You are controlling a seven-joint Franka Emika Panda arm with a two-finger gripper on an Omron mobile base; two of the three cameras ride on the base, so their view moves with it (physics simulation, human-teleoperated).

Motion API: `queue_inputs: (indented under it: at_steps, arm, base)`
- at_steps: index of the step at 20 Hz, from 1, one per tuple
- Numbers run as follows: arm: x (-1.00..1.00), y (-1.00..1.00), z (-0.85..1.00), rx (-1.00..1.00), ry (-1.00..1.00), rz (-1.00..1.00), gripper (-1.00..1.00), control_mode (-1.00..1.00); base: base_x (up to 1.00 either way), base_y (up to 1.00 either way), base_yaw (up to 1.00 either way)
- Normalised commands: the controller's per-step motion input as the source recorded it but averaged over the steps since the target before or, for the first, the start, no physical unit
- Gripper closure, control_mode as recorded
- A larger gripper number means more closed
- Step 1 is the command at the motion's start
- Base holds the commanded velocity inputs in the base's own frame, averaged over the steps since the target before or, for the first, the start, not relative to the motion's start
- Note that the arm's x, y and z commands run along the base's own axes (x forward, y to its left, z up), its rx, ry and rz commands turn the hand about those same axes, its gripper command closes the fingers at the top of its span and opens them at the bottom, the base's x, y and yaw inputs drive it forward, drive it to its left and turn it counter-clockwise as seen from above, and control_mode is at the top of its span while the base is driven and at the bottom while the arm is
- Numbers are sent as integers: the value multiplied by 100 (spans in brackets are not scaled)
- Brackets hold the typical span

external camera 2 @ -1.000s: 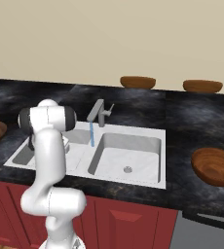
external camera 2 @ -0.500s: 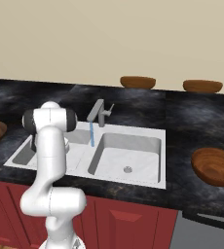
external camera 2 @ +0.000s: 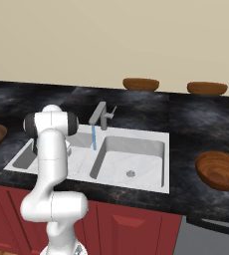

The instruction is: Pick the broccolis from the sink and place them in one bowl. Place the tangerine in the other bowl. Then turn off the sink faucet.

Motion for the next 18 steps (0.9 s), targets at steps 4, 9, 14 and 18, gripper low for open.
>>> queue_inputs:
  at_steps: [4,9,14,18]
  arm:
    - [1,0,-30,0,1,0,100,-100]
    - [0,0,-24,0,1,0,100,-100]
    - [0,0,0,0,0,0,100,-100]
    - [-6,-4,28,0,-1,0,100,-100]
  base:
    - [0,0,0]
    - [0,0,0]
    - [0,0,0]
    - [0,0,0]
